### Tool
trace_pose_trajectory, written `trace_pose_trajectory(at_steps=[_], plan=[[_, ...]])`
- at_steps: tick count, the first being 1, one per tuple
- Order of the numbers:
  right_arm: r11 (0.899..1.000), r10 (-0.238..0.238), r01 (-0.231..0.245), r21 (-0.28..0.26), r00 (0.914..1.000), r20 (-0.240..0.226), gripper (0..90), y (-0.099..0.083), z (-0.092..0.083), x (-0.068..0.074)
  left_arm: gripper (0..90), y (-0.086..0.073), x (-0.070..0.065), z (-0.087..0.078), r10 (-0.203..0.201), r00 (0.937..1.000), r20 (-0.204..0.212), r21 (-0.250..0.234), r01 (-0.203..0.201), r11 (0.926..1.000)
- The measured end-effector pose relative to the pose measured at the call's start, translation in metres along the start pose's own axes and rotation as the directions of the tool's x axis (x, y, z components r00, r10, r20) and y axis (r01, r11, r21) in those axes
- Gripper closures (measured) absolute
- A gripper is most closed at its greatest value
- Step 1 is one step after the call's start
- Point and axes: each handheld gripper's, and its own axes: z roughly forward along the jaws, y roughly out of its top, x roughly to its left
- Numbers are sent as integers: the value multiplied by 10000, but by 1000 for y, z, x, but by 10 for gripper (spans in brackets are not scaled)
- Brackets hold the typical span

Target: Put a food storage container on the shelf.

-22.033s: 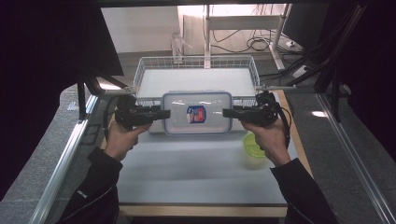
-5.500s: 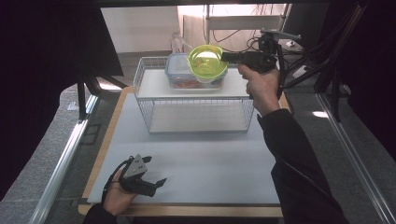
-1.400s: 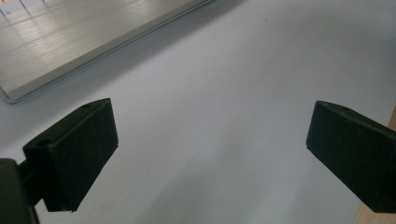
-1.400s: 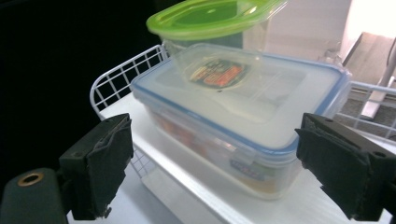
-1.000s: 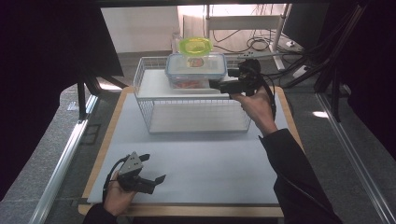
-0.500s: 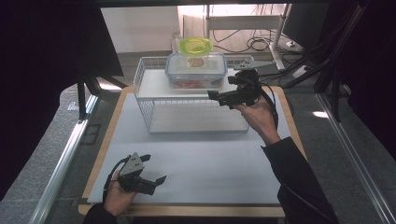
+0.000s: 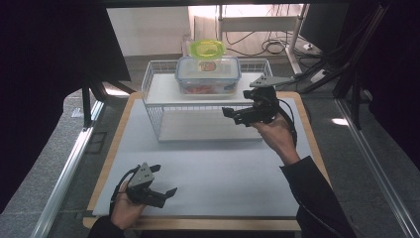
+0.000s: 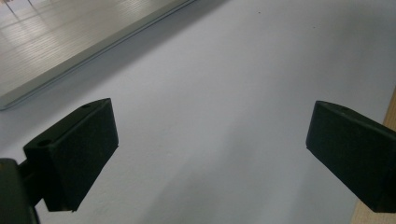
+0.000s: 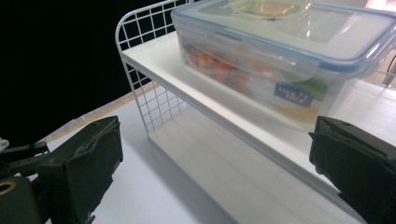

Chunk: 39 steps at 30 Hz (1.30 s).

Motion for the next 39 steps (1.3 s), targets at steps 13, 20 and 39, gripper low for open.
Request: trace_pose_trajectory(at_steps=[13,20,39], plan=[[9991,-389,388,169,9992,78,24,-23,-4,8,21,0,-1,1,8,10000,25,75,-8,10000],[9980,-512,506,377,9986,145,12,-37,-6,12,21,0,-1,1,37,10000,25,85,-37,10000],[9963,-477,440,732,9976,505,1,-71,-15,15,21,0,-1,1,81,9999,126,137,-83,9999]])
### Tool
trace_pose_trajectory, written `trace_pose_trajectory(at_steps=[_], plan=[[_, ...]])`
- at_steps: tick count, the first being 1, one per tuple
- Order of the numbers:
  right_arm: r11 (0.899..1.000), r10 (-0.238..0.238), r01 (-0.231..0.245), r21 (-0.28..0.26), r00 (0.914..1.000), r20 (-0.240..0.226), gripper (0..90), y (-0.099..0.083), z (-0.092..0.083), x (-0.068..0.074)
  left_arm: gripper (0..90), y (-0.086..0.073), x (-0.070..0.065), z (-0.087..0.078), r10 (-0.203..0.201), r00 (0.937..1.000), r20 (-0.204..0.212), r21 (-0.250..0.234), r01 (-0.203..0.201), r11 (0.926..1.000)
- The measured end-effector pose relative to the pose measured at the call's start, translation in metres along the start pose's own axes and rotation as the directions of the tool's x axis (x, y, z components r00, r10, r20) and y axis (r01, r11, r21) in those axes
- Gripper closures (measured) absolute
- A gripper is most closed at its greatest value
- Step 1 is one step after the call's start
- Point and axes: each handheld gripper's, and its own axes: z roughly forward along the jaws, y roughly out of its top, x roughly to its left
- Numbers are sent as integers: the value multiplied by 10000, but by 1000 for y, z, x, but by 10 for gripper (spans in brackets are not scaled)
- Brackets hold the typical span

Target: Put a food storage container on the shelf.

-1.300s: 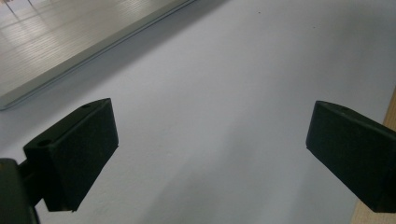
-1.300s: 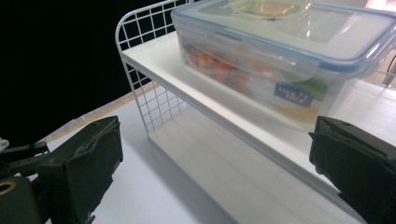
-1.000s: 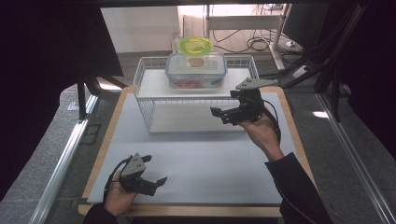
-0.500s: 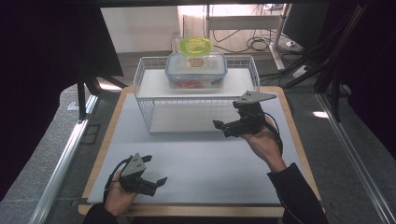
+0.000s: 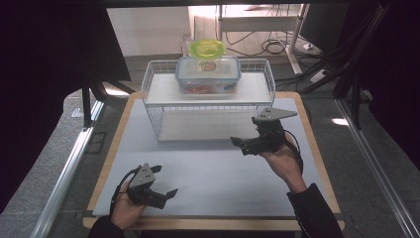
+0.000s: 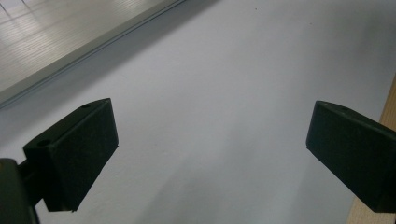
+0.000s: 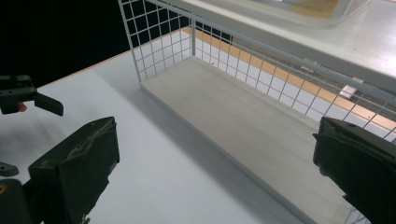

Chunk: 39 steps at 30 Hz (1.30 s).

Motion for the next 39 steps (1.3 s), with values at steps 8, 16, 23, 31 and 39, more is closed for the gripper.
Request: trace_pose_trajectory(at_steps=[8,16,23,31,39], plan=[[10000,38,-38,-29,10000,65,0,-16,2,3,21,0,-1,0,39,10000,33,3,-39,10000],[10000,-26,26,1,9999,100,0,-24,2,8,21,0,-1,0,58,10000,31,-1,-58,10000],[9997,170,-169,-167,9998,110,0,-32,-2,12,21,0,0,-1,4,10000,87,-85,-3,10000],[9991,370,-367,-200,9992,156,0,-45,-7,14,21,0,-1,-1,-20,9999,104,-64,21,10000],[9986,520,-516,-122,9982,315,0,-60,-13,15,21,0,-1,-1,51,9999,97,-6,-51,10000]])
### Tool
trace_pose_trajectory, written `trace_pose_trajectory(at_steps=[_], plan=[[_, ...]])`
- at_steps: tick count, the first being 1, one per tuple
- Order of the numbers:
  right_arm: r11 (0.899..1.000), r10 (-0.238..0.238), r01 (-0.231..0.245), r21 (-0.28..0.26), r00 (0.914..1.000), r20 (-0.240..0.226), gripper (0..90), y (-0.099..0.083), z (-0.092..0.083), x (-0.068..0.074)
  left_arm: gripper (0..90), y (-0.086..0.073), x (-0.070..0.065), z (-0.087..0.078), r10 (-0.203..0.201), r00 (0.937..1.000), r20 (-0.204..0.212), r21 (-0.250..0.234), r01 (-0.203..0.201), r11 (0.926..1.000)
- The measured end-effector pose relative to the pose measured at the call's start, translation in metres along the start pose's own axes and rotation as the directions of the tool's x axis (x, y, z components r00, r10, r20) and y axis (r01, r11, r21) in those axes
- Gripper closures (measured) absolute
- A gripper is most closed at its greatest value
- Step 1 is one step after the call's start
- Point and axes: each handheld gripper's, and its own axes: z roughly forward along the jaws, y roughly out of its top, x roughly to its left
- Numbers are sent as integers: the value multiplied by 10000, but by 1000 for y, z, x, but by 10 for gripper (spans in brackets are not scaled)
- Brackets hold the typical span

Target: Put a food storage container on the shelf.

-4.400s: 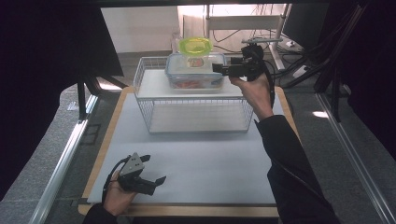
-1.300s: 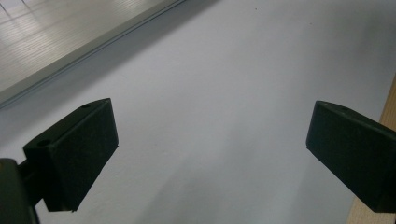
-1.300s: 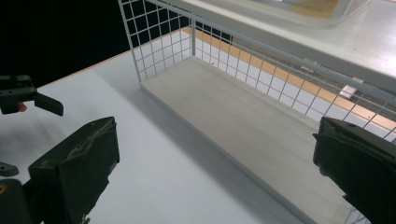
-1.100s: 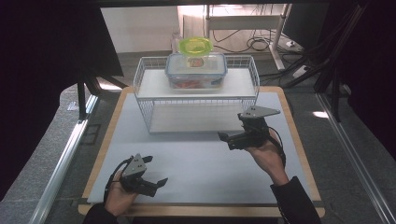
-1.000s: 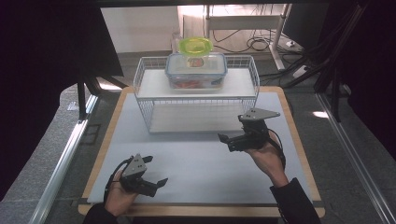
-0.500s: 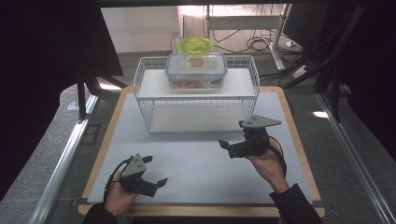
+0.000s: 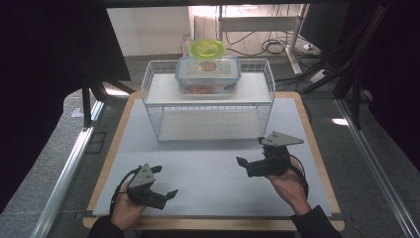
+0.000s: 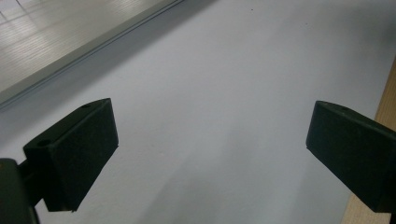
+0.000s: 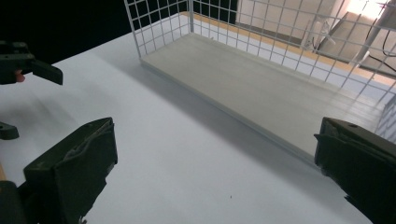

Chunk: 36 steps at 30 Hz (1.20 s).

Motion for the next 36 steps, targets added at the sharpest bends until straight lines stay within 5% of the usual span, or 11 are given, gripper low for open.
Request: trace_pose_trajectory(at_steps=[16,36], plan=[[9998,-156,149,158,9988,458,0,-29,-18,-7,21,0,0,1,16,10000,-22,15,-16,10000],[9959,98,-207,877,9923,1233,0,-69,-17,-21,22,-1,0,2,6,10000,-37,157,-6,9999]])
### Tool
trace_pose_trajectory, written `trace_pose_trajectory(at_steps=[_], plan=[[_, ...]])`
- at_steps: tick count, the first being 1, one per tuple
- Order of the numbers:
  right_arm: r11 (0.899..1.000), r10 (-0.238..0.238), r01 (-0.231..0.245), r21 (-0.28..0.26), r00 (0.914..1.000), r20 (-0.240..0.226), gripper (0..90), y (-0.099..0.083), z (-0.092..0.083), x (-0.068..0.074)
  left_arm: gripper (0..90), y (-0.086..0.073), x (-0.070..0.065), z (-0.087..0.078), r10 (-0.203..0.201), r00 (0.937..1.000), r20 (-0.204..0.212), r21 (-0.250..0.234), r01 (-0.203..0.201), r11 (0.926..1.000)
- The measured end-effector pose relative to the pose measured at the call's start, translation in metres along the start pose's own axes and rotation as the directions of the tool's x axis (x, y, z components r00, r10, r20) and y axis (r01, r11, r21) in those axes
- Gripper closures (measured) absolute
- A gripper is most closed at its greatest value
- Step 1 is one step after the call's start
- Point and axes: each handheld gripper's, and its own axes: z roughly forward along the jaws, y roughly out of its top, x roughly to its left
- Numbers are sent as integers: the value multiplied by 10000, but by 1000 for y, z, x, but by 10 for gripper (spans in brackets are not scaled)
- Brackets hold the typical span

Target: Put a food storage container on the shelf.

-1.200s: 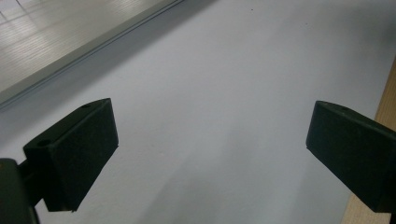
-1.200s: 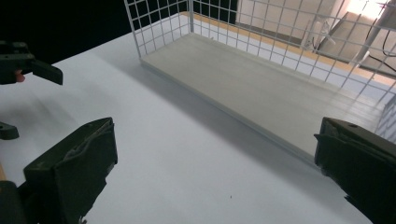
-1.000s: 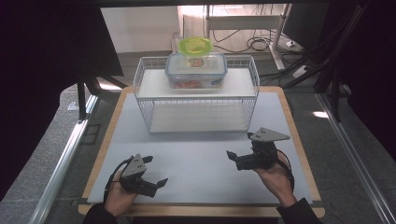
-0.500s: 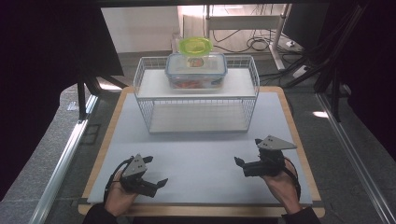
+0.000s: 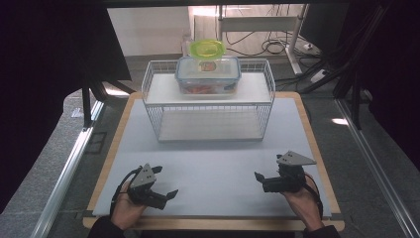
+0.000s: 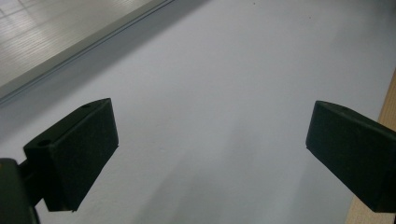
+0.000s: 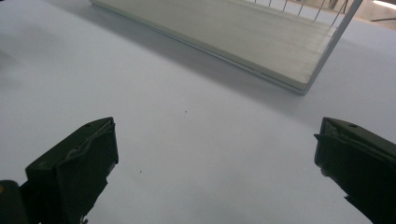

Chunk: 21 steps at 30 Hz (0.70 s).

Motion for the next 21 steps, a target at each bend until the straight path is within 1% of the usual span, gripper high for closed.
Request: trace_pose_trajectory(at_steps=[6,12,17,21], plan=[[9993,-182,177,316,9997,161,0,-8,6,-1,22,0,0,1,77,10000,-29,90,-77,9999],[9984,-3,-3,571,10000,95,0,-14,12,-3,22,-1,0,2,70,10000,-23,186,-70,9998],[9953,114,-112,964,9999,-16,0,-19,20,-2,22,-1,0,3,108,9999,-57,245,-106,9996],[9930,163,-153,1168,9998,-74,0,-23,24,-2,22,-1,-1,3,160,9999,-65,274,-158,9995]])
